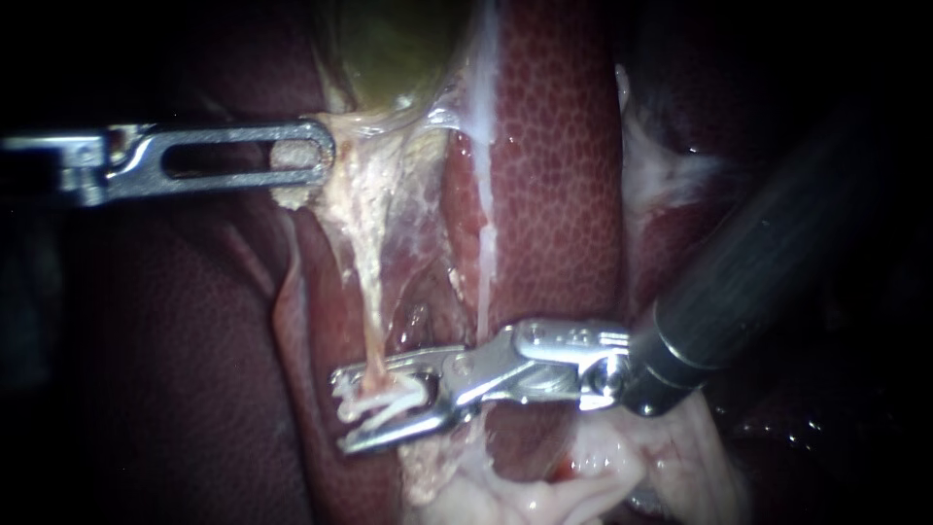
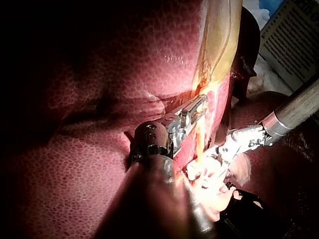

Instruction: Clipping second clip left tube

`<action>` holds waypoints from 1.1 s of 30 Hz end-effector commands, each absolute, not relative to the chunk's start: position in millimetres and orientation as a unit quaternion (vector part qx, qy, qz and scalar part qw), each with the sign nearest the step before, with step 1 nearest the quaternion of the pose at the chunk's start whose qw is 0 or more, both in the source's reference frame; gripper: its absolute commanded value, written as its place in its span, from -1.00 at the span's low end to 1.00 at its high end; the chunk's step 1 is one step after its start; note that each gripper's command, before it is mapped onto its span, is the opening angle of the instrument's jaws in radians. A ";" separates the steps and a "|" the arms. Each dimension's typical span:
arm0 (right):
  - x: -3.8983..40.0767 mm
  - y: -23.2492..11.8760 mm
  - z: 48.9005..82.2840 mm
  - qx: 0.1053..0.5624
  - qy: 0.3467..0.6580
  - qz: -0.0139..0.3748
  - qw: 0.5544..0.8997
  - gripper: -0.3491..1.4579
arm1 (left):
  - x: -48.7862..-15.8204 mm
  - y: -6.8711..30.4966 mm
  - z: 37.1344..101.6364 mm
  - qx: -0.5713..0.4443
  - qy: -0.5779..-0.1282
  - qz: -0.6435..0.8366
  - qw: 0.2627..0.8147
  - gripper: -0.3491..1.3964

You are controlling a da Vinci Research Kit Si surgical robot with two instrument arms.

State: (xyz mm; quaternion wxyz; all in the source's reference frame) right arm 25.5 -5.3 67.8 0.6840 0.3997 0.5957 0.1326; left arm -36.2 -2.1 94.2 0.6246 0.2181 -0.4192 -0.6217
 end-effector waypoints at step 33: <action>24.7 -5.1 68.0 0.408 0.586 0.137 0.686 -1.00 | -36.2 -2.1 94.2 0.218 -0.419 -0.622 0.625 -1.00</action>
